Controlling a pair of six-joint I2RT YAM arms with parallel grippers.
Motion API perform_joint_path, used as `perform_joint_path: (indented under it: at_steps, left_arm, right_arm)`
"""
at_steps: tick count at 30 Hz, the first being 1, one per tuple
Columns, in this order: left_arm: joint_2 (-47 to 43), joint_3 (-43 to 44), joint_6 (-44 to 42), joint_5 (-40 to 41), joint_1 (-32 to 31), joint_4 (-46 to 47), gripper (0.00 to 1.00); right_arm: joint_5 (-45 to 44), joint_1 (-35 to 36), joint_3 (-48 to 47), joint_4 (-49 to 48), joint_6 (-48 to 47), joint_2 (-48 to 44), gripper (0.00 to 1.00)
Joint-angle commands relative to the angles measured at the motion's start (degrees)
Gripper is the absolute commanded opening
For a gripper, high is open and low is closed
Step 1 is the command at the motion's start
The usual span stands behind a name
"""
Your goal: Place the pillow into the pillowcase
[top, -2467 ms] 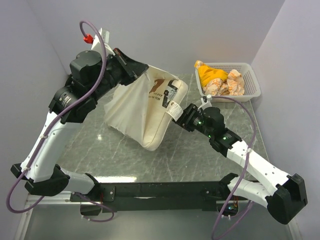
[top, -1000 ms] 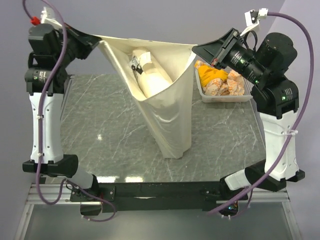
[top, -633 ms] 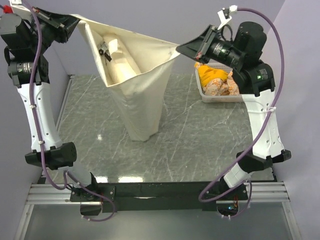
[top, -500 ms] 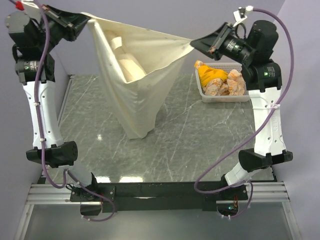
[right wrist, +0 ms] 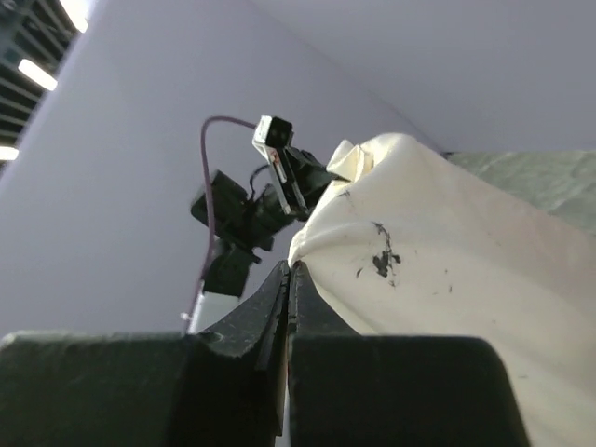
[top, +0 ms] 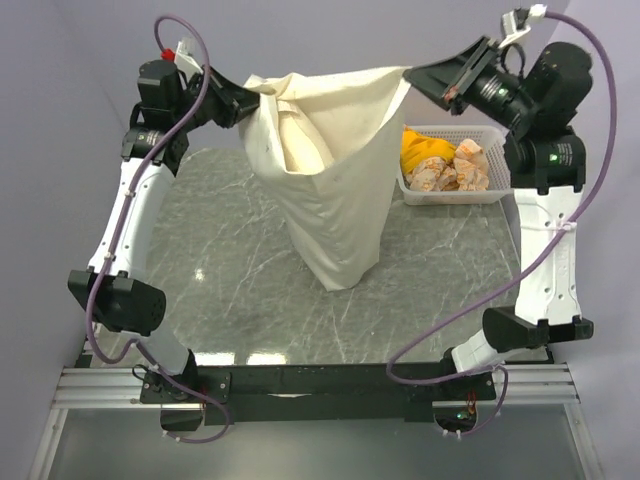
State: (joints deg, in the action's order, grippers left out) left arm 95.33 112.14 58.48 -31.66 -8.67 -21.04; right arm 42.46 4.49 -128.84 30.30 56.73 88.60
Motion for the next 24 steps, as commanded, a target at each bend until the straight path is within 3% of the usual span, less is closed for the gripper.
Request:
perform_joint_path:
  at_steps: [1, 2, 3, 6, 9, 17, 24]
  left_arm:
    - [-3.8, -0.6, -3.1, 3.4, 0.4, 2.7, 0.01]
    - [-3.8, 1.2, -2.7, 4.4, 0.4, 2.5, 0.01]
    - [-3.9, 1.9, -1.4, 4.8, -0.3, 2.8, 0.01]
    - [-2.7, 7.4, -1.5, 7.3, -3.9, 2.1, 0.01]
    - [0.7, 13.1, -2.8, 9.8, -8.2, -1.5, 0.01]
    - [-1.5, 6.1, -3.1, 22.0, -15.7, -1.0, 0.01]
    - [1.7, 9.5, -4.6, 27.4, -21.7, -3.4, 0.01]
  right_arm:
    - [-8.3, 6.0, 6.6, 9.0, -15.9, -4.0, 0.00]
    - [-11.3, 8.1, 7.8, 10.5, -20.7, -4.4, 0.00]
    - [-18.3, 10.0, 10.7, 11.9, -22.6, -5.0, 0.00]
    - [-27.1, 17.6, 13.6, 12.0, -25.4, -6.2, 0.00]
    - [-33.9, 24.4, 10.9, 12.8, -26.8, -4.9, 0.04]
    - [-40.9, 32.6, 3.0, 14.6, -27.1, 1.5, 0.13]
    - [-43.9, 33.2, 7.9, 10.8, -26.2, -2.2, 0.42]
